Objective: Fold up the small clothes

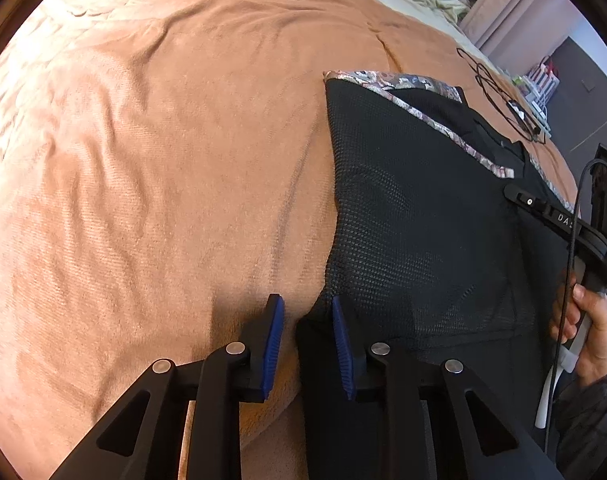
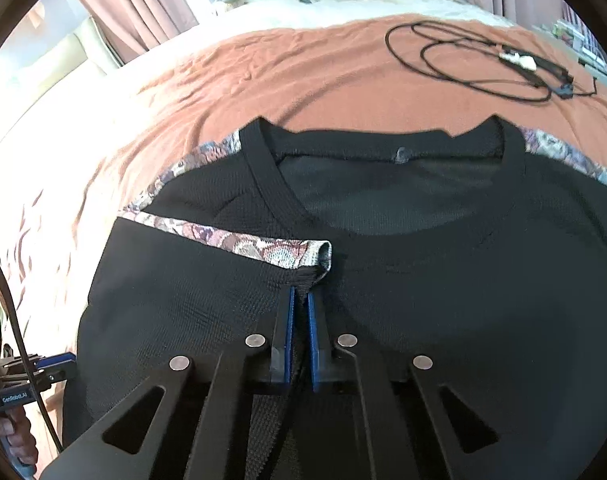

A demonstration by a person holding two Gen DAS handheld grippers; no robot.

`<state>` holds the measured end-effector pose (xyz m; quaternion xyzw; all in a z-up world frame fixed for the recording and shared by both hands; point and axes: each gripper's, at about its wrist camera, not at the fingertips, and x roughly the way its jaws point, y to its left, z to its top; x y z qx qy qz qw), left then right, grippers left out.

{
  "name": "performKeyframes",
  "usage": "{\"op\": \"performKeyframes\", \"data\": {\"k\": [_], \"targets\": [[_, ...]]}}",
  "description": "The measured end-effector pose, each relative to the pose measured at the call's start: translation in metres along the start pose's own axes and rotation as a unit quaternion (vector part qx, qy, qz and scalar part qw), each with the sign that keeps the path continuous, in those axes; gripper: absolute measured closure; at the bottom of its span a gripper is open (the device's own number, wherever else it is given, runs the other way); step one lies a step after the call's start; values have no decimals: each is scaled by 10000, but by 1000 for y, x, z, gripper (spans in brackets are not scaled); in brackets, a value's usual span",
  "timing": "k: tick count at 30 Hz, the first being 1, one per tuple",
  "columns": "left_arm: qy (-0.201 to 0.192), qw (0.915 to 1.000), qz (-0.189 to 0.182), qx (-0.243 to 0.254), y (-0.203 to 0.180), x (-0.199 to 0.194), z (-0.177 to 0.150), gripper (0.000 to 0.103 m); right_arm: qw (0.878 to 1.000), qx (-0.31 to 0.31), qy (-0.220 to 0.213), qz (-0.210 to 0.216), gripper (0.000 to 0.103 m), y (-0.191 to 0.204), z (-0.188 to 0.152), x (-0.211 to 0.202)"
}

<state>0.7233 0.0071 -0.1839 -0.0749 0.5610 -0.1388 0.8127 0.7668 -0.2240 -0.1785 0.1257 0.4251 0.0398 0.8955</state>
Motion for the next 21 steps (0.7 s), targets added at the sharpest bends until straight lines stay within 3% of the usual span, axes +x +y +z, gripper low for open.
{"op": "performKeyframes", "data": {"k": [6,10,12,15,16,17,19,21], "targets": [[50,10000,-33,22,2,-6,-4,78,9994,162,-237,-201,101,-9,-6,-17],[84,9997,96,216,-1,-8,-7,81,9991,193,-114,-359,101,-10,-8,-14],[51,9985,488,222,1,-7,-7,86,9988,269,47,-401,100,-11,-7,-8],[-75,9989,447,84,4,-15,-7,86,9984,339,196,-407,94,-10,-8,-10],[-118,9987,489,61,5,-19,-7,86,9982,354,233,-415,80,-10,-8,-14],[-142,9988,476,15,6,-23,-8,86,9981,375,272,-410,54,-9,-8,-18],[-161,9990,413,-68,5,-33,-11,86,9985,382,232,-312,30,-10,-9,-33],[-176,9990,410,-92,4,-43,-13,85,9987,343,83,-368,30,-11,-8,-55]]}}
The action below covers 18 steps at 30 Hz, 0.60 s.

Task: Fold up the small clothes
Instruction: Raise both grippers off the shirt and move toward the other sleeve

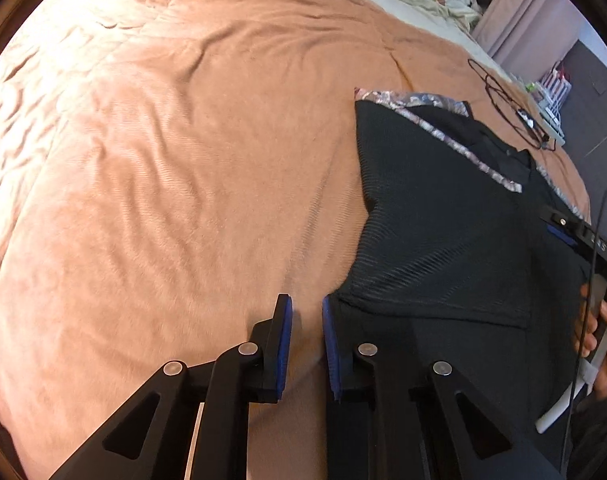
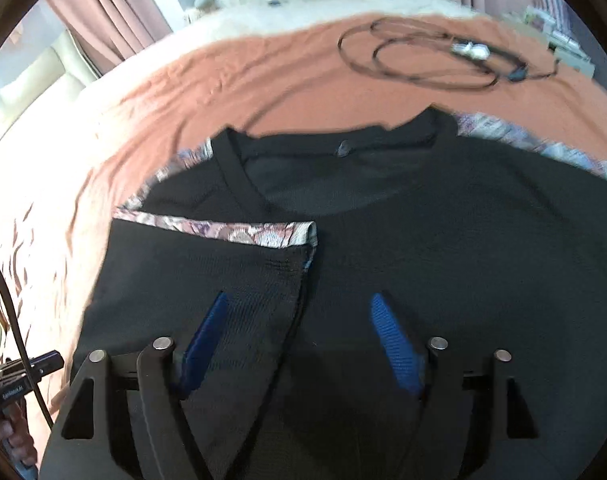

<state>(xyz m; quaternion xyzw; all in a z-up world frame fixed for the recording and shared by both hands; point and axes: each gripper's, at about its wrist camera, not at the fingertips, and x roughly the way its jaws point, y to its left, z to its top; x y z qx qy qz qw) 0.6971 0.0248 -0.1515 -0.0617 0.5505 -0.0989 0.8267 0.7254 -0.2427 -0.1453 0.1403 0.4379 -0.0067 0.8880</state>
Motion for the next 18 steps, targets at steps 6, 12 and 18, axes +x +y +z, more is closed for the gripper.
{"op": "performKeyframes", "data": {"k": [6,12,18], "targets": [[-173,9998,78,79,-20,-50,-9,44,9998,-160,61,86,30,5,-10,-60],[-633,9970,306,321,-46,-128,-16,10,9989,-374,-121,237,22,6,-24,-146],[-1014,9936,372,342,-65,-193,-31,3,9974,-523,-391,293,0,-3,-40,-229]]}}
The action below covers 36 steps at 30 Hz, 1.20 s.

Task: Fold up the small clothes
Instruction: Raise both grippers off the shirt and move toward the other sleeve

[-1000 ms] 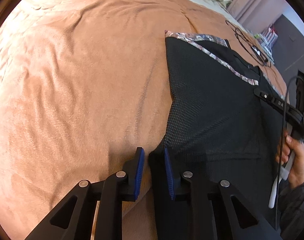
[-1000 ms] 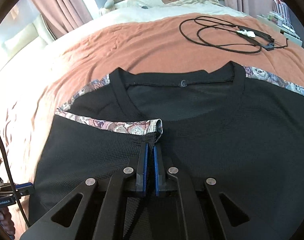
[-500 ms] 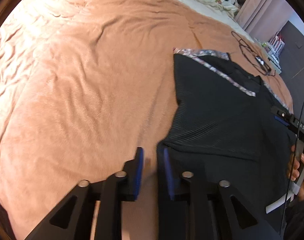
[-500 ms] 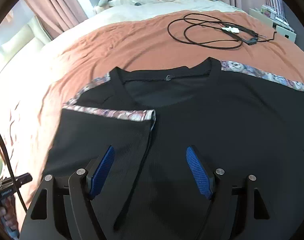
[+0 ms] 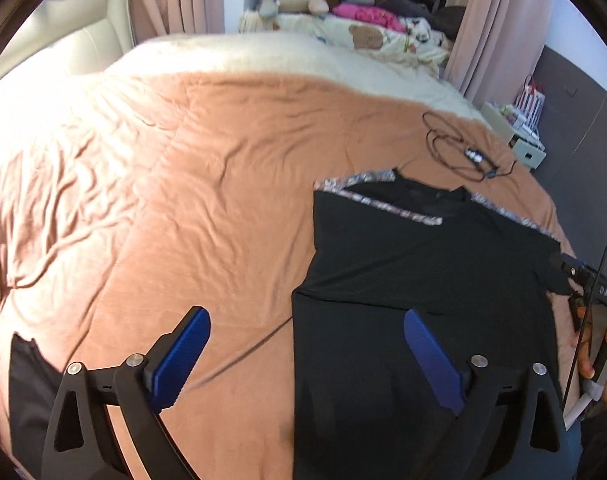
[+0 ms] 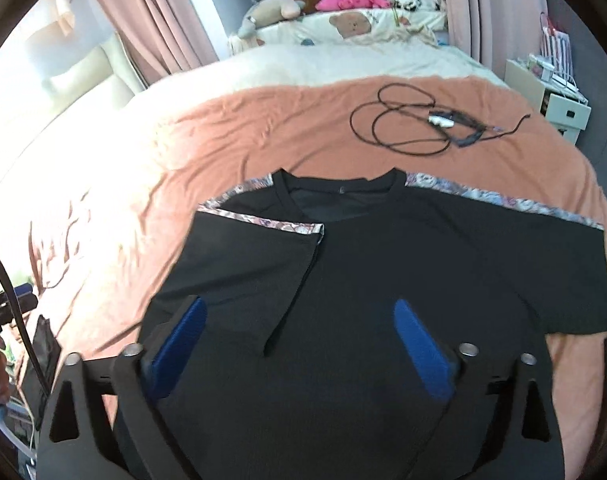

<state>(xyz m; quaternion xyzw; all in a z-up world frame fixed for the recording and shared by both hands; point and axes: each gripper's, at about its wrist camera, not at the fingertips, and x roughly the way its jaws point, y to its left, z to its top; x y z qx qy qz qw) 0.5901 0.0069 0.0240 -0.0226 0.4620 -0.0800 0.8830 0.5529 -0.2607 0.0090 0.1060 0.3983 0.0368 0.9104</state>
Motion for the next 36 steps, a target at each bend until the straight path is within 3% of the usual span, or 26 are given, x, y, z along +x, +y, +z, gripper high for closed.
{"op": "performKeyframes", "data": {"k": [5,7,17,24,28,36], "targets": [[-241,9996,-2,-139,-12,-42,-7,1,9996,-189,-210,-61,0,3,-14,-71],[-324,9993,-23,-173,-17,-58,-12,0,9995,-206,-233,-63,0,4,-15,-77],[-574,9982,-79,-163,-50,-121,-46,0,9982,-252,-517,-140,0,-3,-54,-185],[-751,9970,-174,28,-85,-157,-83,0,9982,-354,-460,-133,0,-4,-81,-223],[-749,9969,-190,177,-106,-167,-106,0,9983,-300,-471,-149,0,-13,-99,-255],[-786,9960,-342,234,-142,-173,-150,0,9972,-323,-648,-209,0,-30,-118,-278]]}}
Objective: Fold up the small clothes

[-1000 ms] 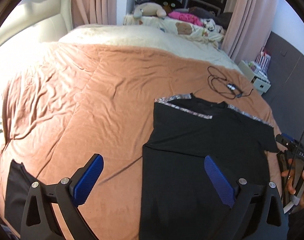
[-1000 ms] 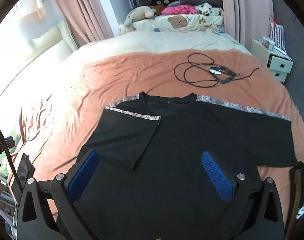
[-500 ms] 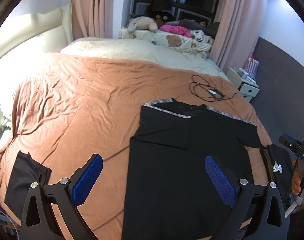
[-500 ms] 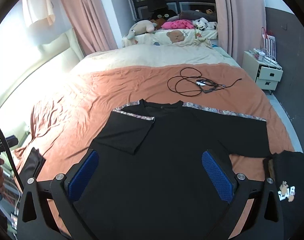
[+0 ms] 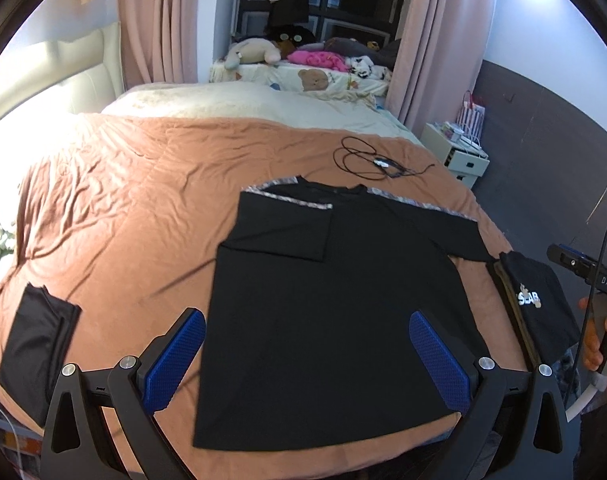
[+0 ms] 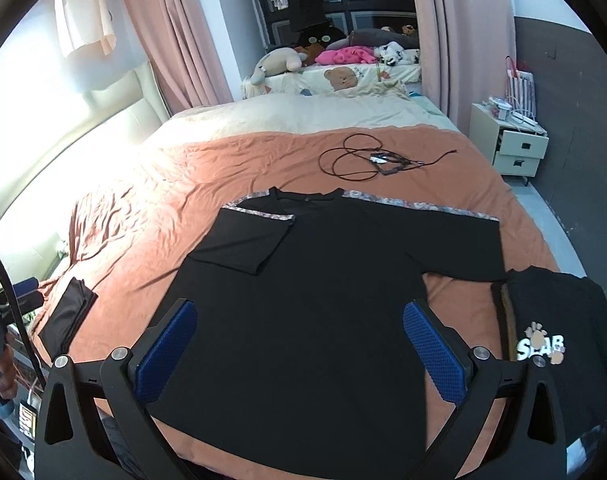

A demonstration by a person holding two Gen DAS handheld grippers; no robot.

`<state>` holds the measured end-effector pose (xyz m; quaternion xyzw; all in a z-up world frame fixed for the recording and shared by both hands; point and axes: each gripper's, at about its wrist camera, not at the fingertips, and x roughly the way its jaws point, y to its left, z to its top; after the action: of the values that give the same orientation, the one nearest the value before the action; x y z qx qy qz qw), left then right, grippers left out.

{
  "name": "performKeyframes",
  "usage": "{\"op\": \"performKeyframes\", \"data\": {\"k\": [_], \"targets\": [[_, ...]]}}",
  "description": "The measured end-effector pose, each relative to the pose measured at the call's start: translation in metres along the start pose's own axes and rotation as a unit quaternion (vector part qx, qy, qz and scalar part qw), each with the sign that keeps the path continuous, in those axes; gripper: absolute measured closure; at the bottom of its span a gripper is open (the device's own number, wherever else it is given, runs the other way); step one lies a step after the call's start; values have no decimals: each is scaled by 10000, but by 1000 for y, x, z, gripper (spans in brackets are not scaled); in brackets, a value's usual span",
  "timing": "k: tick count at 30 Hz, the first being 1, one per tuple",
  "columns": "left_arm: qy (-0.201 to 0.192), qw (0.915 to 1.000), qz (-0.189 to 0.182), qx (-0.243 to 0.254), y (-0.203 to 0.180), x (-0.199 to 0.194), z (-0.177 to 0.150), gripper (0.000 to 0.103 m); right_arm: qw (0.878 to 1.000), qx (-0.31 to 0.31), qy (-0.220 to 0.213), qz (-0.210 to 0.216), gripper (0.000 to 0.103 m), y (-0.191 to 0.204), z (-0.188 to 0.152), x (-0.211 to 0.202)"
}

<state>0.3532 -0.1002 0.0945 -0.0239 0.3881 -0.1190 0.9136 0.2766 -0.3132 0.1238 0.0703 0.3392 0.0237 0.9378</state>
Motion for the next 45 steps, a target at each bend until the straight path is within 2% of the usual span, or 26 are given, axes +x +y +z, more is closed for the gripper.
{"op": "performKeyframes", "data": {"k": [4,9,14,17,24,29,37,41,45], "targets": [[152,9997,23,-188,-15,8,-12,0,9999,43,-136,-64,0,-15,-24,-10],[145,9995,-36,-268,-34,12,-15,0,9996,27,-136,-230,0,-38,-45,-17],[109,9992,-347,-179,-53,28,-6,0,9994,183,-134,-242,0,-54,-50,-15],[75,9991,-418,-45,-60,43,-2,0,9988,86,-70,-472,0,-60,-45,-7],[-127,9967,-796,30,-68,80,21,1,9983,234,-105,-532,0,-69,-28,18],[-122,9952,-967,38,-75,114,35,1,9971,442,-44,-620,0,-90,-21,42],[100,9936,-1122,82,-97,184,54,6,9948,631,117,-789,1,-124,-9,81],[291,9921,-1208,196,-114,221,62,12,9937,616,230,-902,14,-134,1,94],[491,9903,-1267,306,-135,261,68,15,9920,685,355,-994,14,-149,17,112]]}}
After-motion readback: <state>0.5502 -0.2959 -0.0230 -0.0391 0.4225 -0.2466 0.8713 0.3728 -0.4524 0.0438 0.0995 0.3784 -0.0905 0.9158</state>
